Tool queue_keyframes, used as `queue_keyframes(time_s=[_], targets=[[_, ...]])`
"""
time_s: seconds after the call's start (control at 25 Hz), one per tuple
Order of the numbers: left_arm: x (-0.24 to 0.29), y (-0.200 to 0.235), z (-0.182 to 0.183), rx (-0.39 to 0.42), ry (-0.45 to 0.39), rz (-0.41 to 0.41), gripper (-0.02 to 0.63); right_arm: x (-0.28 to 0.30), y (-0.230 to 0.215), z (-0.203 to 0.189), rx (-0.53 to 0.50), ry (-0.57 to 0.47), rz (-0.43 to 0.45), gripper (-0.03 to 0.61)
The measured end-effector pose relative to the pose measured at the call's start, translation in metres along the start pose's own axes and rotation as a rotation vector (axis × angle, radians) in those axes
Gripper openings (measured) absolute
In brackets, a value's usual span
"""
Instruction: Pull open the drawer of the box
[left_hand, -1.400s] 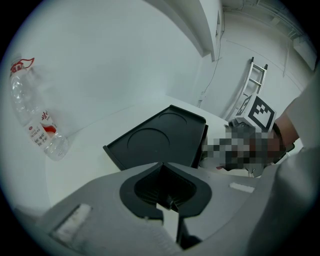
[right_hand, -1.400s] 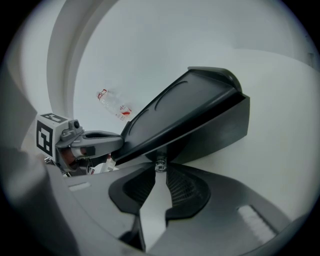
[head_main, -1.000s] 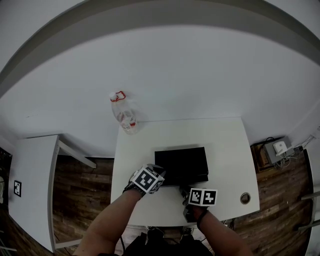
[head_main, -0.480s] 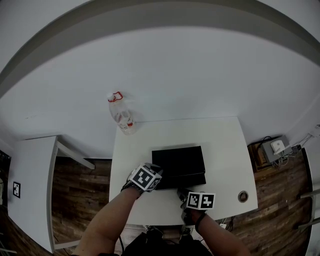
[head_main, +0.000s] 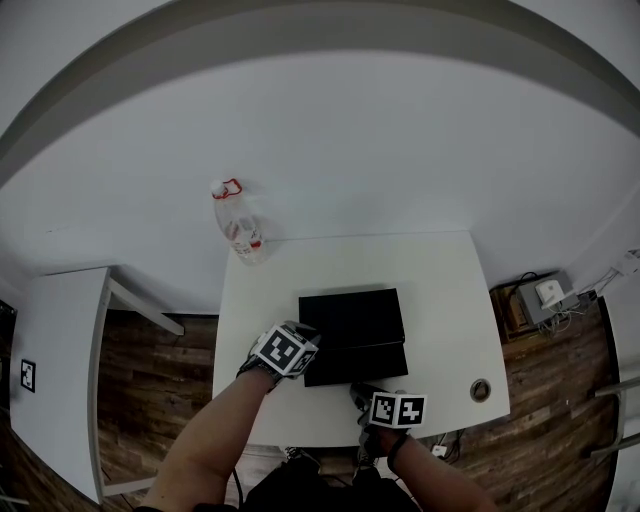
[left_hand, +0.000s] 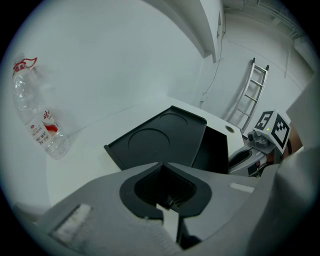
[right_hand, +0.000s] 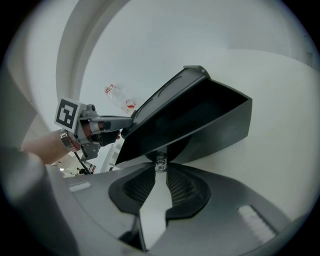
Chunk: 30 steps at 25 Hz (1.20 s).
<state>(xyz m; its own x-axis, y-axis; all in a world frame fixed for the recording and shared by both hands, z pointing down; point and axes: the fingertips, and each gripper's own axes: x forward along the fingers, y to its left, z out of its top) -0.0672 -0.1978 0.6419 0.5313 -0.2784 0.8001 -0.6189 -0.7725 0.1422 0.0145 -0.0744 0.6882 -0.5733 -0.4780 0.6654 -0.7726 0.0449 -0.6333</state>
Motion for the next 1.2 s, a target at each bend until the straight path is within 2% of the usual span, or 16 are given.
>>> queue_keyframes(time_s=[1.2], targets=[[0.001,0.0,0.0,-0.005,-0.001,-0.022,0.003,-0.017,-0.002,-0.037,0.002,0.011,0.013,0.071]])
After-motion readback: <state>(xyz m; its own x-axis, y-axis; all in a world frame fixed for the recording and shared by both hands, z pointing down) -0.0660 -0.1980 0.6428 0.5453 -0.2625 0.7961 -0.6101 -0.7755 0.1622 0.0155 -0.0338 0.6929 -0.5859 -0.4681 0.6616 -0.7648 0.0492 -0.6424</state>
